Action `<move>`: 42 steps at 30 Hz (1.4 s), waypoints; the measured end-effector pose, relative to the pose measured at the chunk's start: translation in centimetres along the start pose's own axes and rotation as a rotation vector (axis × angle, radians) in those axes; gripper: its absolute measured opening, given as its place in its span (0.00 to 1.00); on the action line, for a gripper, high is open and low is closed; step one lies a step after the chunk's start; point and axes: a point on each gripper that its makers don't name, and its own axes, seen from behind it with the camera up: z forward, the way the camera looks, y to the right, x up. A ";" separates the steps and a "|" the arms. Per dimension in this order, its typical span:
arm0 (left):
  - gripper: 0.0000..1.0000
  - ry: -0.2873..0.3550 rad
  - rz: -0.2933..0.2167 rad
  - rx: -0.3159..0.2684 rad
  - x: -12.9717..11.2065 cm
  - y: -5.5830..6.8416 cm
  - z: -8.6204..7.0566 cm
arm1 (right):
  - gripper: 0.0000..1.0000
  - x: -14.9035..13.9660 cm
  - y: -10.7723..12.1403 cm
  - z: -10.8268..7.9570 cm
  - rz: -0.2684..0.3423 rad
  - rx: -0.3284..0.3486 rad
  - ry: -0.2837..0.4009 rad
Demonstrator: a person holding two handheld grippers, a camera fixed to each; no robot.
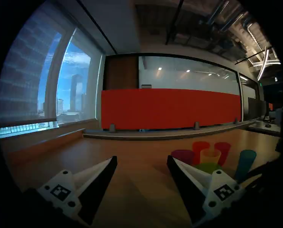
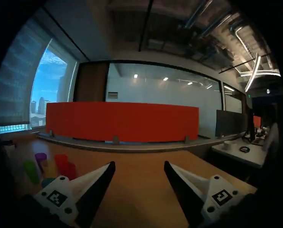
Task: Pour water
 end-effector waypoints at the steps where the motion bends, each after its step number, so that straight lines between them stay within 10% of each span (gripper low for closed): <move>1: 0.98 0.000 0.000 0.000 0.0 0.0 0.0 | 0.99 0.1 0.0 -0.1 0.001 -0.001 0.004; 42: 0.98 0.000 0.000 0.000 -0.1 -0.1 0.0 | 0.99 -4.7 -3.0 2.2 0.050 0.087 0.041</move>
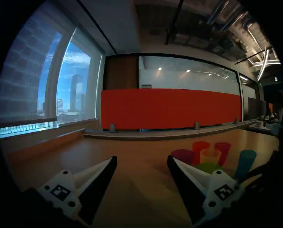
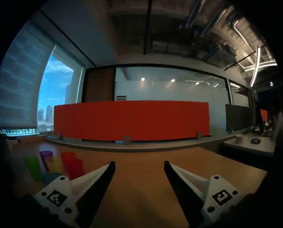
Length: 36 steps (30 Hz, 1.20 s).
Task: Pour water
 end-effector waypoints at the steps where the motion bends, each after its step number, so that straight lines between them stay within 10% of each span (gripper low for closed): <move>1: 0.98 0.000 0.000 0.000 0.0 0.0 0.0 | 0.99 0.0 0.0 0.1 0.001 -0.002 0.001; 36: 0.98 0.000 0.000 0.000 0.0 0.0 0.0 | 0.99 -1.4 -0.2 0.4 -0.013 -0.004 -0.051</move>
